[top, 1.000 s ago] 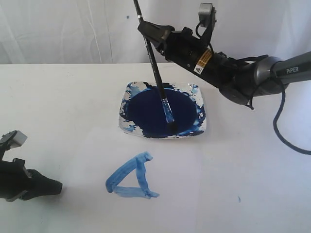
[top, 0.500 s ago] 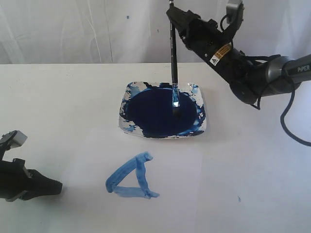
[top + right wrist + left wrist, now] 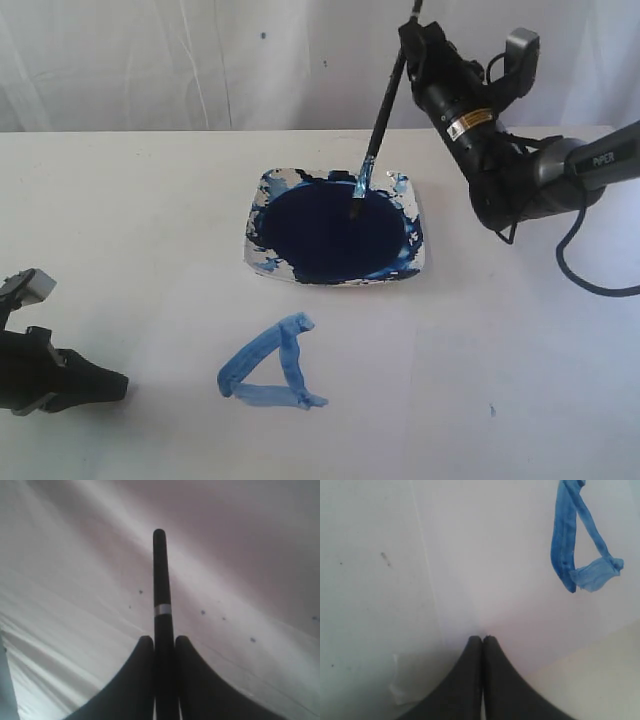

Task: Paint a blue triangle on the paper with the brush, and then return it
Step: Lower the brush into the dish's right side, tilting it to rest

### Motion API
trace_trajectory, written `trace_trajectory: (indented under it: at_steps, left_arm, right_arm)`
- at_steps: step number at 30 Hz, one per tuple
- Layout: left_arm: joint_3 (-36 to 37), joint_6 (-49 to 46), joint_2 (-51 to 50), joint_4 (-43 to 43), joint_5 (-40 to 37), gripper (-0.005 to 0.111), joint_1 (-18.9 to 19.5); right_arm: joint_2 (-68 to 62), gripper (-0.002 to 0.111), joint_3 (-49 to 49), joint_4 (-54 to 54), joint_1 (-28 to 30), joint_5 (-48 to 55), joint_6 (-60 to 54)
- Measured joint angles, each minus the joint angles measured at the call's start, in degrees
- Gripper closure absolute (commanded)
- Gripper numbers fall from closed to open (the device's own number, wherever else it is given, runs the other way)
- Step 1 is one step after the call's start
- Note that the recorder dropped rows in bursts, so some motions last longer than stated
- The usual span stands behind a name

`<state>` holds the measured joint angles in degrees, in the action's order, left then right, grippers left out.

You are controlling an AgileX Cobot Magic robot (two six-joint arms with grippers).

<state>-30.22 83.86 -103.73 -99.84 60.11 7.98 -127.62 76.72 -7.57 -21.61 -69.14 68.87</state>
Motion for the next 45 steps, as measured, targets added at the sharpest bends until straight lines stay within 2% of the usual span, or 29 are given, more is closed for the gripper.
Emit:
trace_trajectory:
  at_steps: [13,22,45]
  left_arm:
    - [0.0,-0.1,0.0,0.0,0.0,0.107,0.0]
    - [0.0,-0.1,0.0,0.0,0.0,0.107,0.0]
    - [0.0,-0.1,0.0,0.0,-0.1,0.107,0.0]
  right_arm:
    - [-5.2,0.108,0.0,18.0,0.7,0.0,-3.7]
    - [-10.3,0.108,0.0,24.8,0.7,0.0,-3.9]
    - [-14.8,0.108,0.0,25.5,0.7,0.0,-3.9]
